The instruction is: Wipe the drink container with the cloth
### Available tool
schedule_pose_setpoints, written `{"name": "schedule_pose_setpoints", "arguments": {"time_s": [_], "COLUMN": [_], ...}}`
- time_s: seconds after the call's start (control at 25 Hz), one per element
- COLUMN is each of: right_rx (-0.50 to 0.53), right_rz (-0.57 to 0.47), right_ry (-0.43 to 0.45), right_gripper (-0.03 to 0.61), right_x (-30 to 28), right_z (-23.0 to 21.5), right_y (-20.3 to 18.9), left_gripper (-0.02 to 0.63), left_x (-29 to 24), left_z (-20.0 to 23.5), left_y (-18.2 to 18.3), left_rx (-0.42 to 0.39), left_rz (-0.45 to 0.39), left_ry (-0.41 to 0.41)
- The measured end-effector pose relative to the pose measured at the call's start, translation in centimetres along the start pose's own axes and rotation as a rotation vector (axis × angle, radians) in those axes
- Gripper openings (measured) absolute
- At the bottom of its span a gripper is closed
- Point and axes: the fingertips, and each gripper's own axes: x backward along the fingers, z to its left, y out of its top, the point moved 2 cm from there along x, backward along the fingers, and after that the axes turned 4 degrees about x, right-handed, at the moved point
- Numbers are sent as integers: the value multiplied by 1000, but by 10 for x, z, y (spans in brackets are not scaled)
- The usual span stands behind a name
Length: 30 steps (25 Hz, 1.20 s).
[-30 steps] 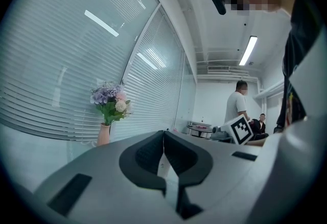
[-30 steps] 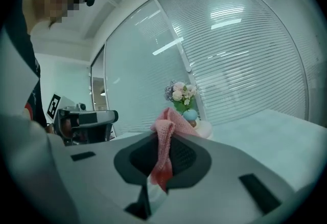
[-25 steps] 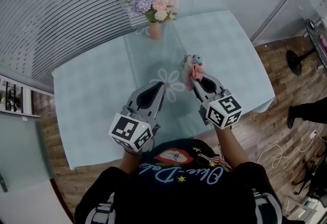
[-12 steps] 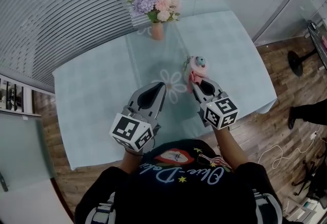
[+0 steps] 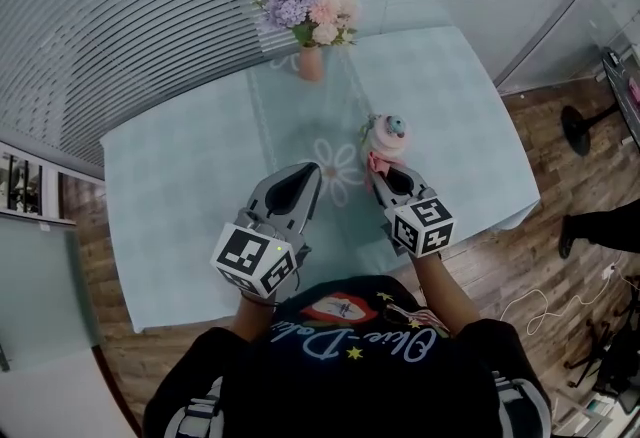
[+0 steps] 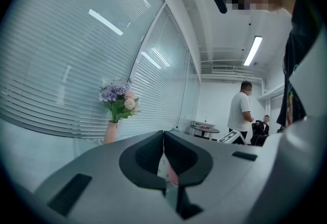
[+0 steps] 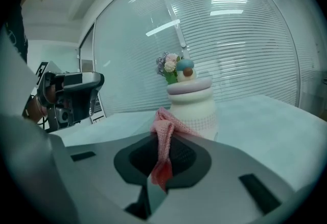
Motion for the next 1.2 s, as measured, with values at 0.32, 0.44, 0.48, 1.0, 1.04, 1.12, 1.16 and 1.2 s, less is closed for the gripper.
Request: {"name": "schedule_pose_setpoints", "arguments": {"time_s": [0.32,0.44,0.48,1.0,1.04,1.12,1.16,1.2], "right_rx": [55,61,63,91,91,88,85,83], "right_rz": [107,137,146,270,272,273,272,271], "right_ry": [-21,-24,-26,-36,-36,-33,-31,-29], "right_gripper": [26,26,26,26,26,26,26,26], "right_x": [-12,-15,-16,-29,-30,-31,-32,-32], "right_z": [-5,-6,-6,-6,-6,-6,-6,-7], "right_y": [-22,-30,-32,-57,-59,-61,-62,-62], "left_gripper": [5,5,5,5,5,5,5,5], "left_x": [-2,0,0,4,4,5,5,6], "left_z": [8,11,12,17,18,18,18,18], "left_y": [-1,-2,-2,-3,-3,-3,-2,-2], "left_rx": [12,16,16,12,11,12,12,12], "left_rz": [-14,-15,-17,-23,-24,-26,-27,-27], "left_ry": [8,13,13,30,31,35,36,37]}}
